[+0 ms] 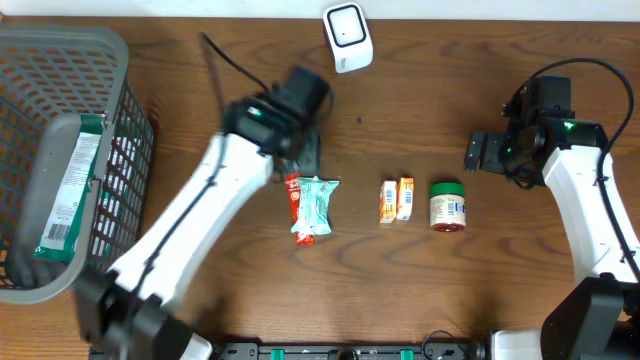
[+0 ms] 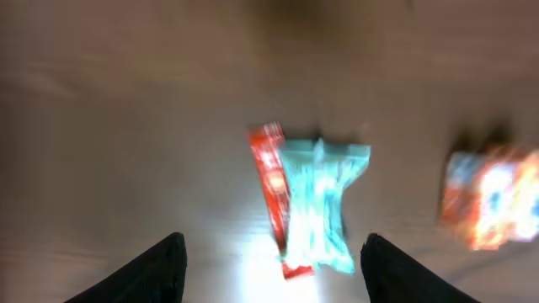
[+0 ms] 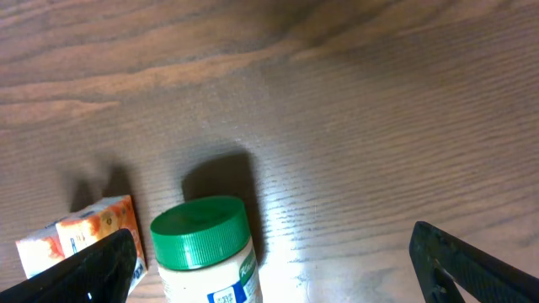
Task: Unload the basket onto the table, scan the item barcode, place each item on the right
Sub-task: 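Move the left gripper back into the basket toward the gloves pack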
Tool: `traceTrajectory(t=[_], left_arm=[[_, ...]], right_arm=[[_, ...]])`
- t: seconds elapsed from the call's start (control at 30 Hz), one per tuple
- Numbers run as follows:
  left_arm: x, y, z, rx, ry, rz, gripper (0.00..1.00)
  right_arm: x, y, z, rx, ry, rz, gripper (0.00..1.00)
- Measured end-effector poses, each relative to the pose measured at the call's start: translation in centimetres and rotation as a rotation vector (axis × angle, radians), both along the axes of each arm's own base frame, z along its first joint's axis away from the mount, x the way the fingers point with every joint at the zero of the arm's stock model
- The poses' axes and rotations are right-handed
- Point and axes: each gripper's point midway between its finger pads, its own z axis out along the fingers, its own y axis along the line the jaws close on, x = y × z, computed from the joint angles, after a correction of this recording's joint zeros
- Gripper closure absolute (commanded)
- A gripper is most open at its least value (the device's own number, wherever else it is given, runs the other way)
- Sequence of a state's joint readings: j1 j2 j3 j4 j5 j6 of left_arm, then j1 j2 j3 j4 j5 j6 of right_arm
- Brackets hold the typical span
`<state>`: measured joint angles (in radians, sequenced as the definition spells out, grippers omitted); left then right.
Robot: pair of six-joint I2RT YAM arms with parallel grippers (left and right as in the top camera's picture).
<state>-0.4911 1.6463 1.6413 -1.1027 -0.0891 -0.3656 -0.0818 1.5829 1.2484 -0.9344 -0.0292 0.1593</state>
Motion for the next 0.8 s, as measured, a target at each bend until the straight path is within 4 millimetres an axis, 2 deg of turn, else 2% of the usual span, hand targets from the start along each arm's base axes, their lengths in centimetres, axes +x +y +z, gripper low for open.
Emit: traceTrajectory(t=[0.07, 0.13, 0.2, 0.27, 0.37, 0.43, 0.53, 0.67, 0.8], left_arm=[[1.3, 1.9, 4.2, 0.001, -0.110, 0.047, 0.33], [2.2, 4.8, 8.1, 0.015, -0.217, 0.118, 0.33], [2.6, 7.7, 10.5, 0.029, -0.287, 0.195, 0.36], [2.6, 10.7, 11.7, 0.051, -0.320, 0.271, 0.41], [2.3, 15.0, 11.8, 0.106, -0.313, 0.379, 0.43], [2.3, 18.5, 11.7, 0.142, -0.308, 0.474, 0.40], [1.7, 23.8, 11.4, 0.184, -0.294, 0.617, 0.32], [0.4, 30.2, 10.8, 0.227, -0.267, 0.791, 0.16], [-0.9, 35.3, 8.7, 0.261, -0.193, 0.918, 0.05]], right_arm=[[0.0, 0.0, 0.0, 0.000, 0.000, 0.000, 0.01], [0.0, 0.0, 0.0, 0.000, 0.000, 0.000, 0.01], [0.0, 0.0, 0.0, 0.000, 0.000, 0.000, 0.01], [0.0, 0.0, 0.0, 0.000, 0.000, 0.000, 0.01], [0.0, 0.0, 0.0, 0.000, 0.000, 0.000, 0.01], [0.0, 0.0, 0.0, 0.000, 0.000, 0.000, 0.01], [0.0, 0.0, 0.0, 0.000, 0.000, 0.000, 0.01], [0.0, 0.0, 0.0, 0.000, 0.000, 0.000, 0.01], [0.0, 0.0, 0.0, 0.000, 0.000, 0.000, 0.01]])
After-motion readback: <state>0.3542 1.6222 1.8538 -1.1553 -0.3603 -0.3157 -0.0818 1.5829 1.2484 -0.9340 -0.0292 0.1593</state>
